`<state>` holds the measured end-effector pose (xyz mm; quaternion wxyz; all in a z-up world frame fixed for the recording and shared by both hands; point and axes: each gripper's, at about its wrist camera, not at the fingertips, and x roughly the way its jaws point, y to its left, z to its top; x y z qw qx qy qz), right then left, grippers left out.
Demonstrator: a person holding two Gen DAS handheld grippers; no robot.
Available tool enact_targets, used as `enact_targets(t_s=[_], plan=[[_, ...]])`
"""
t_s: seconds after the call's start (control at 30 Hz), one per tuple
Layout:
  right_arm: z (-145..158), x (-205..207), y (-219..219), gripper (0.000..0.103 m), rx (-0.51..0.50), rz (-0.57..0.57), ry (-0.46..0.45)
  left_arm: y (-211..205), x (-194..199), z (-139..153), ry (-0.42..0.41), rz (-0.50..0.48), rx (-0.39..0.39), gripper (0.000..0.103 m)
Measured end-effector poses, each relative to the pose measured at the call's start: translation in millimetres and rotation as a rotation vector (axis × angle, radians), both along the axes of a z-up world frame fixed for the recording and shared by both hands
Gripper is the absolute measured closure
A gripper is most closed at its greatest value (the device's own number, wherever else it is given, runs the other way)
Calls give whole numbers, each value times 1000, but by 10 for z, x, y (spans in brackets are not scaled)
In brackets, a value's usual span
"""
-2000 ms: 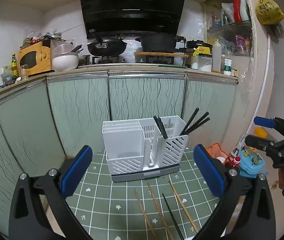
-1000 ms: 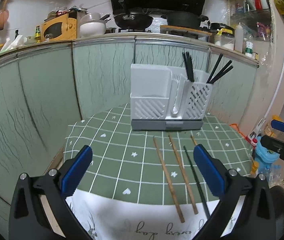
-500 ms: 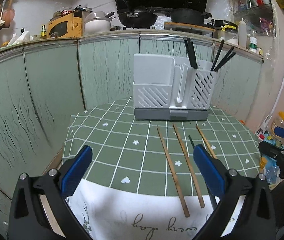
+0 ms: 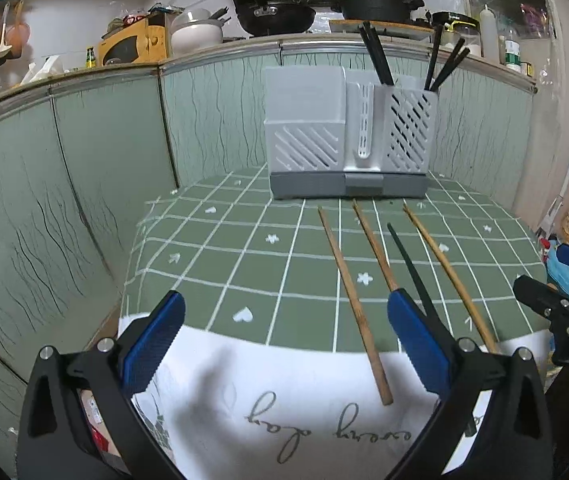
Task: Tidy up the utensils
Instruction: 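Withdraw both open tools back down to the wooden chopsticks on the mat, then close the left tool on a wooden chopstick while the right tool grasps another wooden chopstick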
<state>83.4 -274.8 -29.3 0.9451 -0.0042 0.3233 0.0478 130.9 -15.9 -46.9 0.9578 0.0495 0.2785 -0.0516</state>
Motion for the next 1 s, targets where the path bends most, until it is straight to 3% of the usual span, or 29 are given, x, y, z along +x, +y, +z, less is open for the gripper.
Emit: enact_targets(t_s=[0.2,0.27,0.33,0.83,1.0], plan=[[-175,-26,53,8,2,-9,24,-36,-45,-202,45,9,-25,5],[-225,-26,66,9,6,-10,33,-67,-60,-281,63,4,-25,14],[-253,-36,87,10,7,-8,28,-112,-62,-347,78,-5,-13,16],[-245,-72,110,11,-1,1,3,-193,-65,-394,109,-43,-19,17],[-255,-98,136,15,-6,10,4,-210,-71,-428,126,-53,-23,29]])
